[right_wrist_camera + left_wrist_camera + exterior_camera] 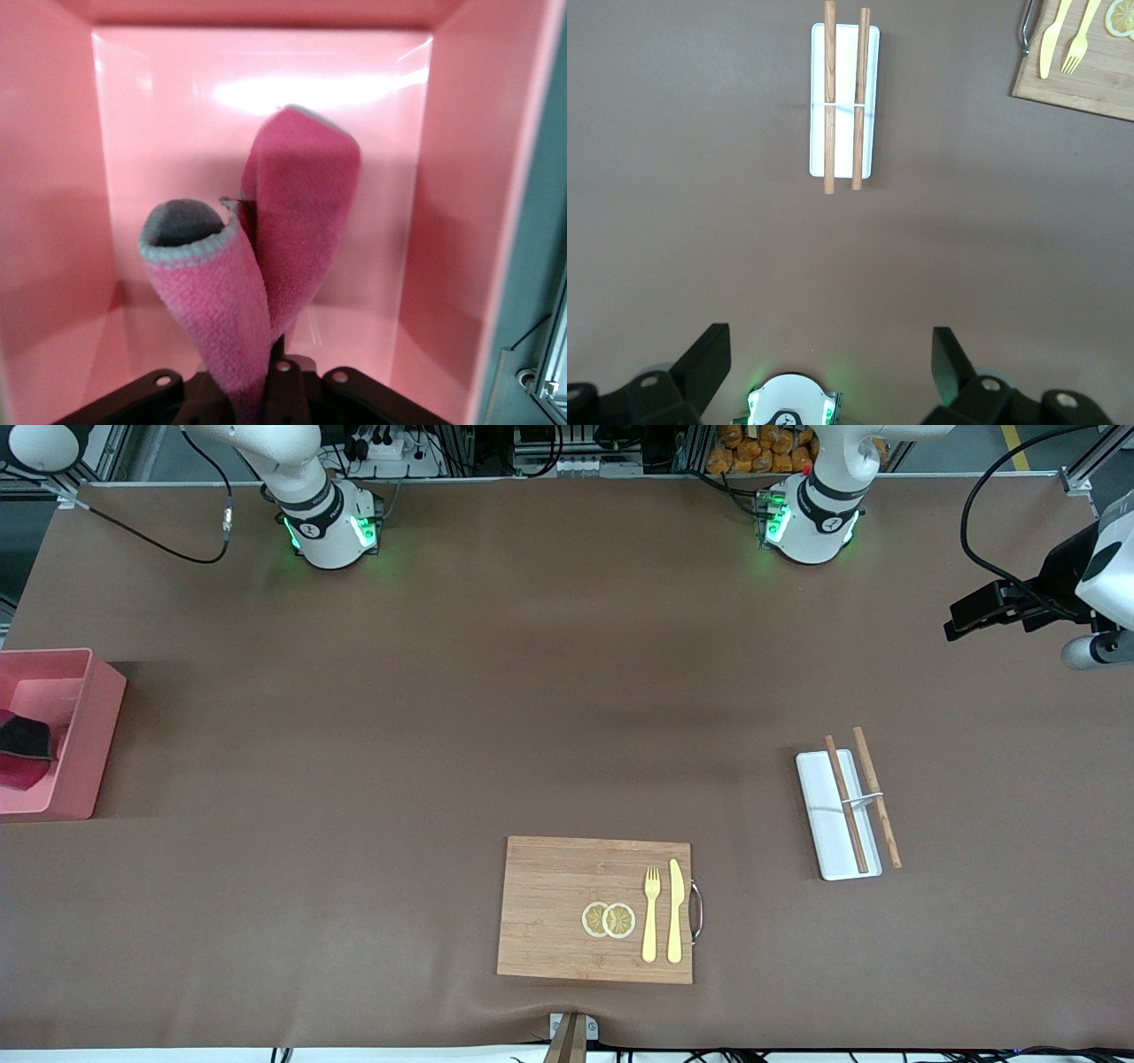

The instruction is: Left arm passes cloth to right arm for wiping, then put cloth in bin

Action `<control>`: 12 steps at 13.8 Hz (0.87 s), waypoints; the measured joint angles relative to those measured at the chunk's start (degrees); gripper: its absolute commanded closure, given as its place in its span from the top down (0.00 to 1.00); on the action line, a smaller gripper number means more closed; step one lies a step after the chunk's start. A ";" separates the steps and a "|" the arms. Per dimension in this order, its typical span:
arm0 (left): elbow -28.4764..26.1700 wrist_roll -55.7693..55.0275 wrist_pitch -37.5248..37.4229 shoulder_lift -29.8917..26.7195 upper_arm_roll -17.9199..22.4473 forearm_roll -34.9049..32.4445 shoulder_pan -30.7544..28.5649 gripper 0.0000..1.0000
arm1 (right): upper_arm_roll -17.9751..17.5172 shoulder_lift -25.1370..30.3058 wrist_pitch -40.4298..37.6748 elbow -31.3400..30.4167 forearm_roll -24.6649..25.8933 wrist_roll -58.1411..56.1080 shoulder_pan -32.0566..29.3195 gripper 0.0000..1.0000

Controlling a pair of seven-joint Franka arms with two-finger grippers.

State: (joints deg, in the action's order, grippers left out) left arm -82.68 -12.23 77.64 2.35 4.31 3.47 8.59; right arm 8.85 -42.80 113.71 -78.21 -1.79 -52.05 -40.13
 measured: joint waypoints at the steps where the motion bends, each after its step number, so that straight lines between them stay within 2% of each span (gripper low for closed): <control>1: -0.01 0.00 0.00 0.00 0.00 0.00 0.00 1.00 | -0.17 -1.01 0.31 0.08 0.00 -0.03 0.01 1.00; 4: -0.09 0.00 0.00 0.00 -0.02 0.00 0.03 1.00 | -0.73 -1.40 0.04 1.04 0.00 -0.07 0.15 1.00; 7: -0.20 0.00 0.00 0.01 -0.03 0.00 0.13 1.00 | -1.25 0.30 -3.46 3.61 0.04 -0.29 0.90 1.00; 9: -0.23 0.00 0.00 0.01 -0.01 0.00 0.12 1.00 | -1.54 3.99 -7.44 5.25 0.06 -0.36 3.37 1.00; 12: -0.22 0.00 0.00 0.01 0.00 0.00 0.13 1.00 | -1.78 12.78 -16.27 5.98 0.01 -0.17 10.20 1.00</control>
State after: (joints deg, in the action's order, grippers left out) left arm -82.90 -12.23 77.64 2.35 4.31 3.47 8.73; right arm 7.07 -30.02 97.44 -72.23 -1.78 -52.21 -29.93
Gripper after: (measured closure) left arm 0.000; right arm 0.000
